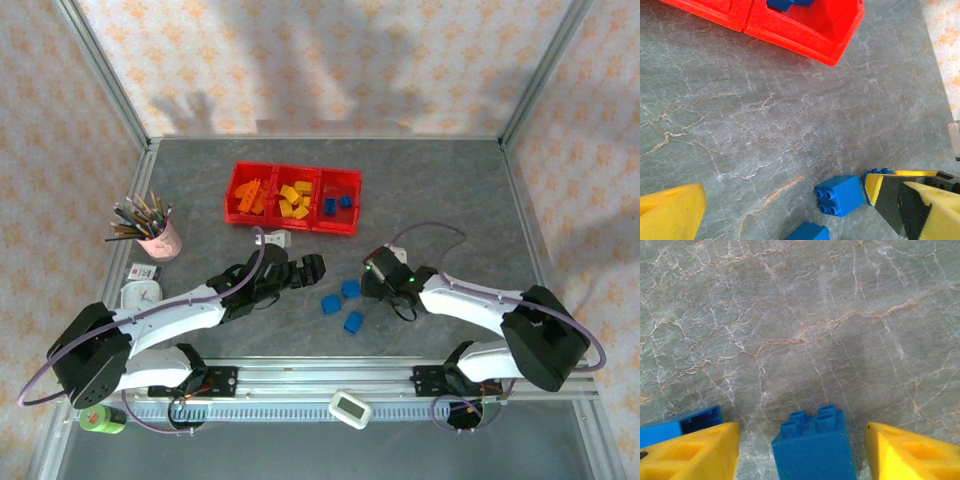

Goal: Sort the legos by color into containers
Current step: Pick up the lego from the bottom-center of the table, then place the lego in the container.

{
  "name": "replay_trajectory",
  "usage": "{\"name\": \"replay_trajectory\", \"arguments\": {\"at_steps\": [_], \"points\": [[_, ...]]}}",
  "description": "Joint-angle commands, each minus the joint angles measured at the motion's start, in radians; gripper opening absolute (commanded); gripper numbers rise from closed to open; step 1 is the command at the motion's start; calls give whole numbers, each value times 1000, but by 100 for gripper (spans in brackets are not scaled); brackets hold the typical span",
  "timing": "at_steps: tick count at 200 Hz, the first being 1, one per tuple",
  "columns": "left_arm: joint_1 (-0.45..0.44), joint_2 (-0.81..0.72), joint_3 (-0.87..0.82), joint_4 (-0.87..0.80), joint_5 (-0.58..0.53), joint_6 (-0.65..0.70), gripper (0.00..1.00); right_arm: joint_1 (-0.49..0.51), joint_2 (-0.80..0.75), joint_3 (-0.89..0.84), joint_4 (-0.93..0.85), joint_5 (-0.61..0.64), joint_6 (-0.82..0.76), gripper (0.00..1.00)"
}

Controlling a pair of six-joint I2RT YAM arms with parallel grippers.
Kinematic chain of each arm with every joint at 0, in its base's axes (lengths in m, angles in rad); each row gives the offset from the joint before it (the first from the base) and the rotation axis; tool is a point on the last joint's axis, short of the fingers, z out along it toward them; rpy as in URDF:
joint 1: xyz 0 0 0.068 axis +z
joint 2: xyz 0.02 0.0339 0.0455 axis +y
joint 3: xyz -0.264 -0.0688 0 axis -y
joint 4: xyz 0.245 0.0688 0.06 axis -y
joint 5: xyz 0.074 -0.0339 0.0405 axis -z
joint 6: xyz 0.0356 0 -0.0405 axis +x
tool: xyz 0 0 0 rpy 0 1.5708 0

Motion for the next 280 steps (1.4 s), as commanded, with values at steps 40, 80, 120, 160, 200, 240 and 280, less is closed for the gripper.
{"name": "replay_trajectory", "arguments": {"at_steps": [40, 80, 120, 160, 200, 240, 280], "points": [[-5, 11, 33, -1, -38, -4, 99, 5, 30, 7, 9, 61, -27, 51], [-5, 0, 37, -3, -42, -1, 99, 5, 14, 7, 12, 64, -46, 36], [-5, -18, 63, -34, -64, 11, 99, 5, -22, 62, -15, 72, -84, 32], [15, -57, 97, -83, -92, 38, 99, 4, -5, 193, -25, 94, -154, 30], [103, -81, 136, -129, -70, 69, 99, -2, 143, 396, 24, 128, -223, 30], [190, -91, 192, -177, -45, 123, 99, -38, 348, 632, 64, 127, -296, 31], [237, -48, 227, -161, -7, 141, 99, -112, 531, 820, 92, 113, -331, 31]]}}
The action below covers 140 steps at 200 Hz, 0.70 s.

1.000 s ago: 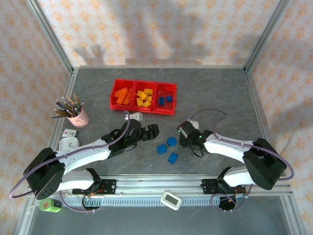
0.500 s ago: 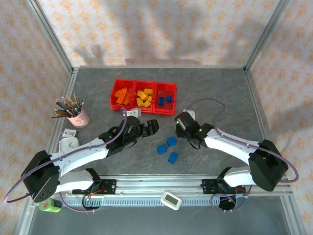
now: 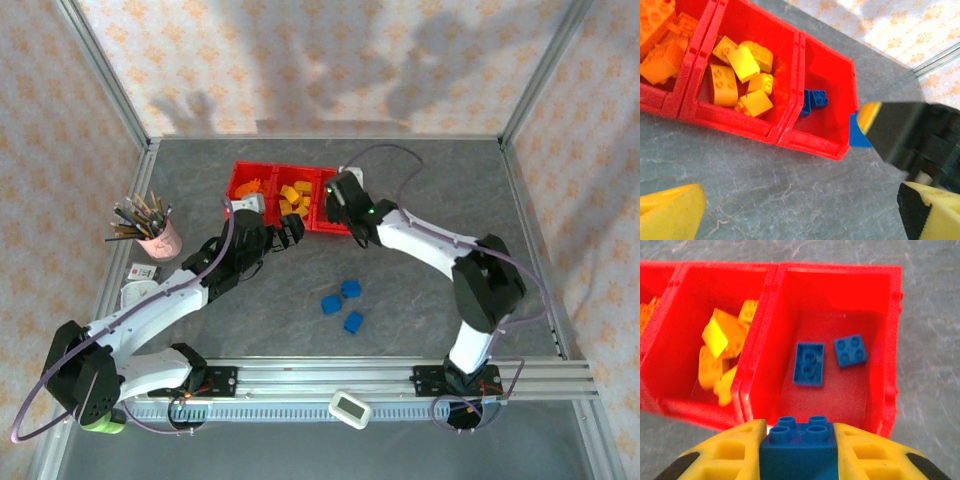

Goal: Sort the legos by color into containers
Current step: Place the lego in the container.

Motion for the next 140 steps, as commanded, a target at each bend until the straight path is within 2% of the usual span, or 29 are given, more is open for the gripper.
{"name": "replay_trajectory", "arguments": {"at_steps": [1, 41, 77, 104, 140], "points": [[29, 24, 33, -3, 41, 32, 99, -45, 78, 91, 27, 19, -48, 31], [49, 87, 56, 25, 63, 30, 99, -76, 248, 277, 23, 14, -128, 32], [54, 85, 68, 30, 82, 32, 99, -95, 307, 365, 8, -5, -148, 47], [54, 72, 69, 32, 85, 35, 99, -93, 264, 342, 18, -57, -174, 53], [54, 47, 45, 39, 105, 36, 99, -86, 95, 149, 86, -85, -171, 58]]}}
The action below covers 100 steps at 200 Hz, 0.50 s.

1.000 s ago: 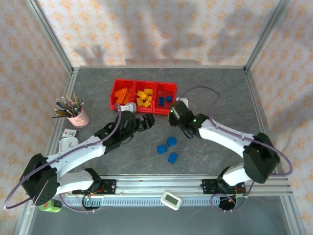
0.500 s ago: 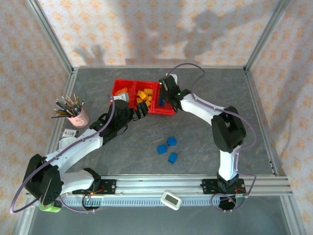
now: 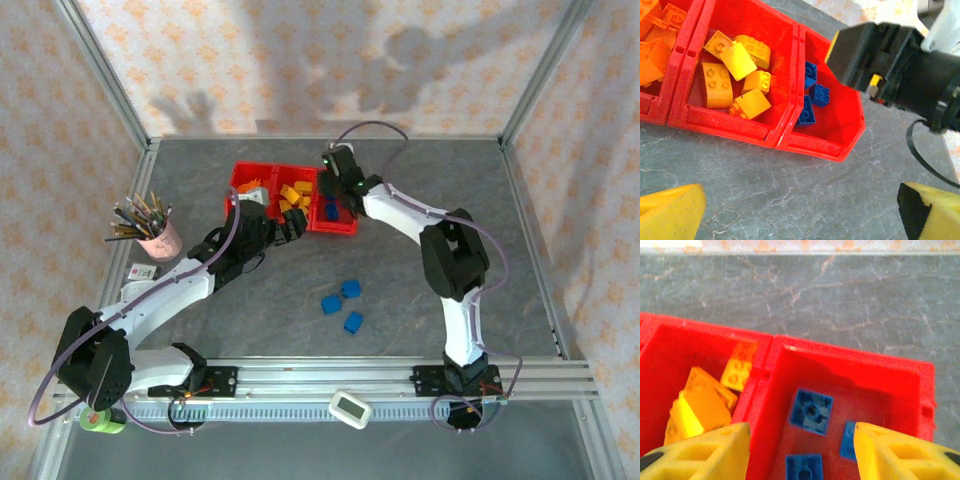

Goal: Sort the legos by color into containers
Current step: Place the lego in the container, then pick up the lego from the bottom-center of the table.

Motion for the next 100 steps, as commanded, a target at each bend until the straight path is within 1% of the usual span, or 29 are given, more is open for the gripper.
{"name": "replay_trajectory", "arguments": {"at_steps": [1, 49, 68, 100], "points": [[11, -40, 3, 24, 27, 15, 99, 3, -156, -106, 39, -24, -13, 58], [4, -99, -77, 50, 72, 4, 99, 28, -390, -382, 54, -24, 47, 65], [-14, -110, -103, 43, 51, -7, 99, 41, -449, -459, 23, -13, 75, 70], [-86, -120, -151, 64, -1, -39, 99, 80, -525, -585, -15, 25, 142, 73]]}}
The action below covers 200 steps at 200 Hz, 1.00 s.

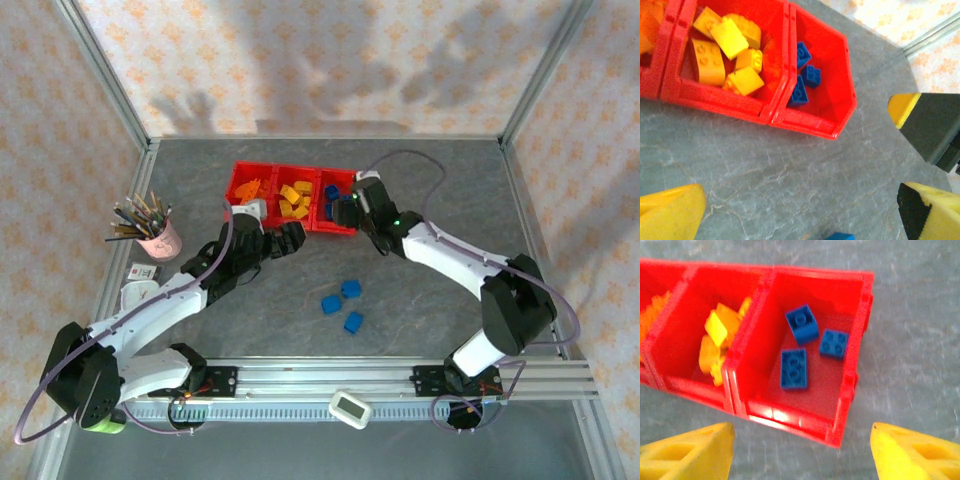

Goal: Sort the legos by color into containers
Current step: Pick up the lego from the bottom-center of the table.

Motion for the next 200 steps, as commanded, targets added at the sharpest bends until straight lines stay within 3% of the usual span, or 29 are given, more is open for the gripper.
{"name": "replay_trajectory", "arguments": {"at_steps": [1, 45, 99, 200], "points": [[-49, -21, -34, 35, -41, -31, 99, 30, -56, -89, -49, 45, 72, 73], [-126, -47, -85, 53, -125, -87, 99, 102, -144, -252, -44, 48, 197, 78], [-158, -59, -147, 79, -135, -140, 99, 177, -197, -387, -29, 70, 338, 83], [-161, -58, -173, 91, -145, -170, 99, 271, -57, -384, 26, 83, 389, 82]]}}
